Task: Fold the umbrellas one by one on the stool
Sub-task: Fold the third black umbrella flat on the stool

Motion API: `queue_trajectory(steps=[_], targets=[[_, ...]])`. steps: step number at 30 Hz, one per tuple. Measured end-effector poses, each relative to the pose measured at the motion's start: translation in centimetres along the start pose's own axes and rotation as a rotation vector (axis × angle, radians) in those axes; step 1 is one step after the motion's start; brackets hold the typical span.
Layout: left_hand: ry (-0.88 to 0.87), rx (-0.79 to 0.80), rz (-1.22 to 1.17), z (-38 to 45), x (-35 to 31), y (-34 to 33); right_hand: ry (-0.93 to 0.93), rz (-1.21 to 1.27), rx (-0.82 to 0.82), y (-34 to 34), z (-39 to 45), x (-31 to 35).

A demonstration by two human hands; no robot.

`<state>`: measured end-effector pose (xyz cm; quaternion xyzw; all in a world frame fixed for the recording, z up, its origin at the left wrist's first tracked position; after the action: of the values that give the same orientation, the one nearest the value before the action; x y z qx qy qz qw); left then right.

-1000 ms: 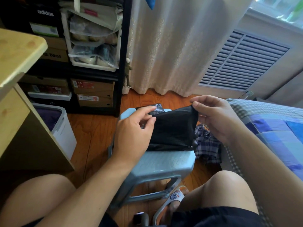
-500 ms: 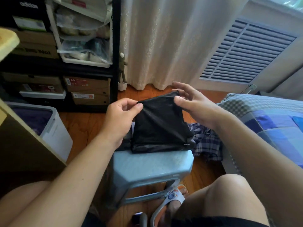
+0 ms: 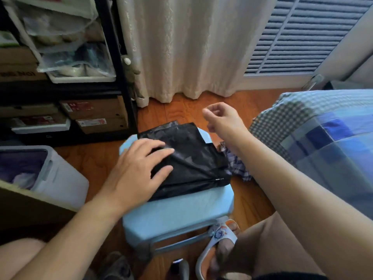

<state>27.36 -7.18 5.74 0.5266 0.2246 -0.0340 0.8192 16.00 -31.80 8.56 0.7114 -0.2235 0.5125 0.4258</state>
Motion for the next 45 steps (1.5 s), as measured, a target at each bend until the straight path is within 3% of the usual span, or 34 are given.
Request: queue_trajectory(steps=[3, 9, 14, 26, 32, 39, 42, 45], targets=[[0.223, 0.342, 0.170, -2.0, -0.6, -1.7, -0.010, -0.016, -0.192, 4.3, -4.5, -1.1], [0.336, 0.197, 0.154, -3.7, -1.0, -1.6, -0.056, -0.134, 0.025, 4.6, -12.1, -5.5], [0.507, 0.230, 0.102, -5.7, -0.9, -1.6, 0.026, -0.056, -0.047, 4.6, -11.7, -4.9], [0.416, 0.147, 0.222, -6.1, -1.2, -2.2, 0.054, -0.063, -0.033, 4.5, -11.6, -5.4], [0.441, 0.150, 0.208, -5.9, -1.1, -2.0, -0.157, 0.444, 0.068, 5.6, -12.3, -5.3], [0.418, 0.161, 0.225, -5.9, -0.9, -2.1, -0.104, 0.176, 0.089, 5.6, -11.3, -5.0], [0.409, 0.152, 0.219, -6.0, -0.9, -2.1, -0.036, 0.197, 0.117, 5.2, -11.5, -4.3], [0.408, 0.155, 0.212, -6.0, -0.8, -2.1, 0.018, 0.251, -0.002, 4.7, -11.3, -3.9]])
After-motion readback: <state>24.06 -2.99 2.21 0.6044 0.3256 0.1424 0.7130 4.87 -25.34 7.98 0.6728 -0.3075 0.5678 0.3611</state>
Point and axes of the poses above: each hand's wrist, its own z-axis towards the middle knuckle, its own y-axis out of the back of the hand, x = y × z, the point moved 1 cm from there along z, towards the middle knuckle, and after that the axes turned 2 degrees about -x, right-handed, at the moved point
